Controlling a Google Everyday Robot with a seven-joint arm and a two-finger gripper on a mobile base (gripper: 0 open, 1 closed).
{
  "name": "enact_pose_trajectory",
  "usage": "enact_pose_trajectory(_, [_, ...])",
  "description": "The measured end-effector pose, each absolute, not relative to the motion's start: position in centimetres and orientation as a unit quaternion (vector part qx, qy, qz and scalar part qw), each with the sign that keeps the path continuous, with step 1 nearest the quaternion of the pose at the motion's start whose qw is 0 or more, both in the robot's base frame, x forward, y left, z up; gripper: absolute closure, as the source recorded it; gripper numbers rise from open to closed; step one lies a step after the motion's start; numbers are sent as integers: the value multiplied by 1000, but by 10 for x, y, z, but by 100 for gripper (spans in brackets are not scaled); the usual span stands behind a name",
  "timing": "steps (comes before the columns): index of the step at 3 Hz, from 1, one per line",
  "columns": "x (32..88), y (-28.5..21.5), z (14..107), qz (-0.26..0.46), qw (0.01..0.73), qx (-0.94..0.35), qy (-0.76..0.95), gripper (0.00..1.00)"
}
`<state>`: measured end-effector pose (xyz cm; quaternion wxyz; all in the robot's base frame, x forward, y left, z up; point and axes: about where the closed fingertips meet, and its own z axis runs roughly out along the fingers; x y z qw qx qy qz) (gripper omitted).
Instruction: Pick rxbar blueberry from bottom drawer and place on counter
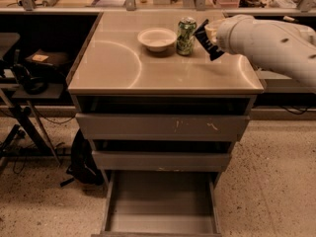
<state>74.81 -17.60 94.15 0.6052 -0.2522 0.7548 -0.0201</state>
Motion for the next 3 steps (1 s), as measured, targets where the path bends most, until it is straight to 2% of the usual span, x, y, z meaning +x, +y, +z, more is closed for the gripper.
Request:
enact_pose_trajectory(2, [782,-166,851,-25,509,-287,811,100])
enact_pose_trajectory(3, [776,-188,830,-34,482,-281,829,100])
